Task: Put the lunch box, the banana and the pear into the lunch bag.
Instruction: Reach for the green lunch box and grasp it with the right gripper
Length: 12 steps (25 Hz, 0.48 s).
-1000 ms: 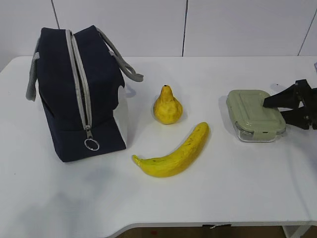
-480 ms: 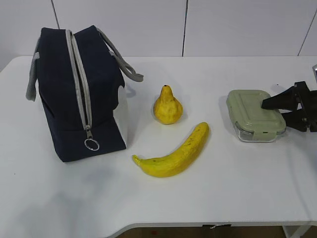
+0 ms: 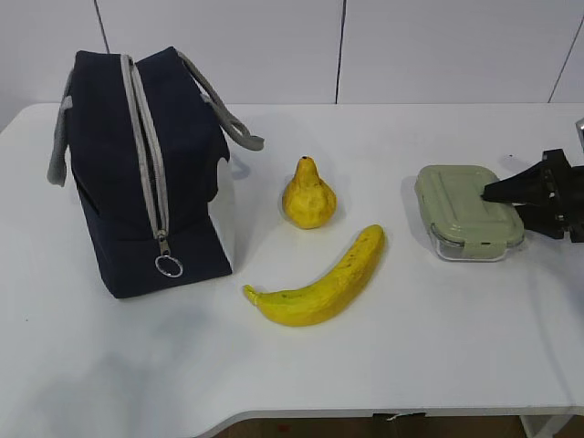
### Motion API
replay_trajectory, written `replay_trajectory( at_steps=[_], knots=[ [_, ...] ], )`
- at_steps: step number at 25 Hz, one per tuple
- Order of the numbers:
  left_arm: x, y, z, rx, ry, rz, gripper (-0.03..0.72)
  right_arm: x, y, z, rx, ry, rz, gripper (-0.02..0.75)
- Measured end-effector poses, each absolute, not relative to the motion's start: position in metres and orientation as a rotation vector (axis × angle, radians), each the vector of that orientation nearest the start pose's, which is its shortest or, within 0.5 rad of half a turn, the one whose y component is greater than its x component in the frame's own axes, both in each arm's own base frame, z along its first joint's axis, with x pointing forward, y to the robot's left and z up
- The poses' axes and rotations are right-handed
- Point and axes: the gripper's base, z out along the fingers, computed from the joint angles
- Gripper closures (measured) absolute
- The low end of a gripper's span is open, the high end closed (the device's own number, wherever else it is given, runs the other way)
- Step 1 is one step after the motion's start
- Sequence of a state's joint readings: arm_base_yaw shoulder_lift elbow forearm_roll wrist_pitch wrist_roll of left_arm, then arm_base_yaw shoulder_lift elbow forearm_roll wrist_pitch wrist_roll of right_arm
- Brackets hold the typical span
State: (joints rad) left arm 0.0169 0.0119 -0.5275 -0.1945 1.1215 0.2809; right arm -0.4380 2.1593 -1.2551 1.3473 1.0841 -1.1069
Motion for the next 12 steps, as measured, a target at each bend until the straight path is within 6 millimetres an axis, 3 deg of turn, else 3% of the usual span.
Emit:
replay_trajectory(
  at_steps=[12],
  knots=[
    [-0.0095, -0.016, 0.2813, 0.291, 2.053, -0.052, 0.389, 0.3887, -0.0953, 0.1256, 0.28, 2.315, 1.21, 0.363]
  ],
)
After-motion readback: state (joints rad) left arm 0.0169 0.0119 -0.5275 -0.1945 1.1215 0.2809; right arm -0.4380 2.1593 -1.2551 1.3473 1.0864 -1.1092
